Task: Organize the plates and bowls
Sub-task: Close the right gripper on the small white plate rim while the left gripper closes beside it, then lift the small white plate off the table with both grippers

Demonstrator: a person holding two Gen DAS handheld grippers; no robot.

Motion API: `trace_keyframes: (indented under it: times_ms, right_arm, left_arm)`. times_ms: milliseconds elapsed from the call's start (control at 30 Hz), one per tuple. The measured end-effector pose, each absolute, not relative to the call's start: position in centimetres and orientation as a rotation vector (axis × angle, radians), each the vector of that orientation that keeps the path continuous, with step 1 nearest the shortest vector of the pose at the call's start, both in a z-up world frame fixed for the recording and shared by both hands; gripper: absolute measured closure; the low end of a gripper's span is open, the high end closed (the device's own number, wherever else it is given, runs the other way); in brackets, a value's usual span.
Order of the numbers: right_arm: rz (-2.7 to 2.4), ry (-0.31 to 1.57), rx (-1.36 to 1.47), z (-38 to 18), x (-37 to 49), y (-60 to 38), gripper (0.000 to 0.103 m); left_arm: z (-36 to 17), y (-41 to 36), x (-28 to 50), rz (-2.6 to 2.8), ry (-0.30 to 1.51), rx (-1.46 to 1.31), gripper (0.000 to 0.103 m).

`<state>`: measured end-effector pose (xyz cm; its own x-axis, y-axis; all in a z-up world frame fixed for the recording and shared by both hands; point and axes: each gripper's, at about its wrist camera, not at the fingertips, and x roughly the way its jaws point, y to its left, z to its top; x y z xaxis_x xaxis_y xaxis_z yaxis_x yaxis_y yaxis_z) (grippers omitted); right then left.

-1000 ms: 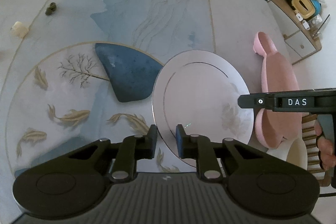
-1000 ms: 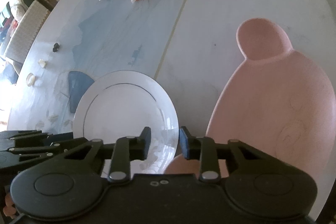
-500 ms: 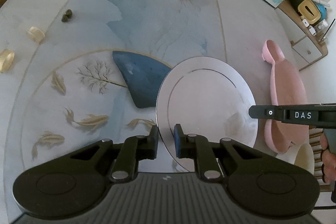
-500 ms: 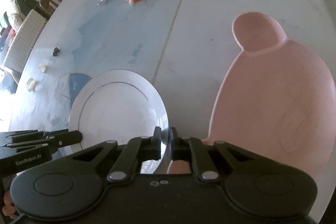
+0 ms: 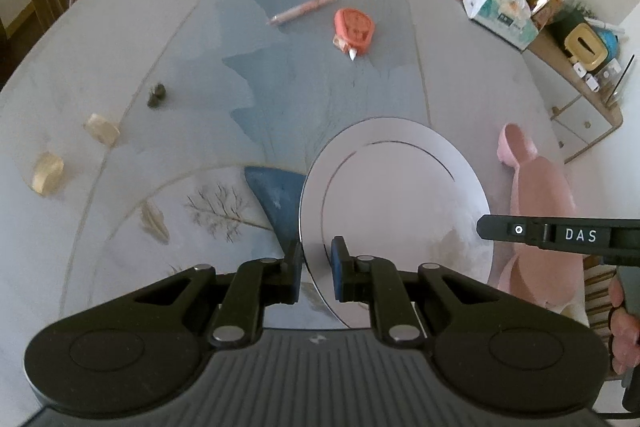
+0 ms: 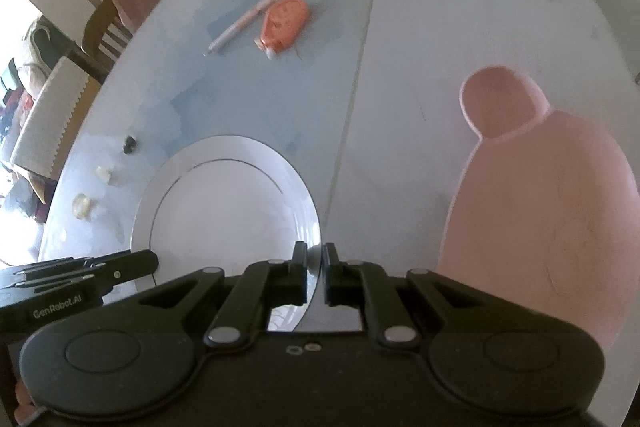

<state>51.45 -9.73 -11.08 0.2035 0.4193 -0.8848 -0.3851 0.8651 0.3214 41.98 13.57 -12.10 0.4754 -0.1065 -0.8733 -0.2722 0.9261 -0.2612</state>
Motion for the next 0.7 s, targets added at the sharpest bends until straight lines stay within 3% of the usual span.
trace_keyframes:
  times_ms: [700]
  right_arm:
    - [0.490,1.196,0.107,-5.4,44.7,-10.5,0.096]
  left_arm:
    - [-6.0,13.4,36.6,0.025,1.072,-0.349,0.090]
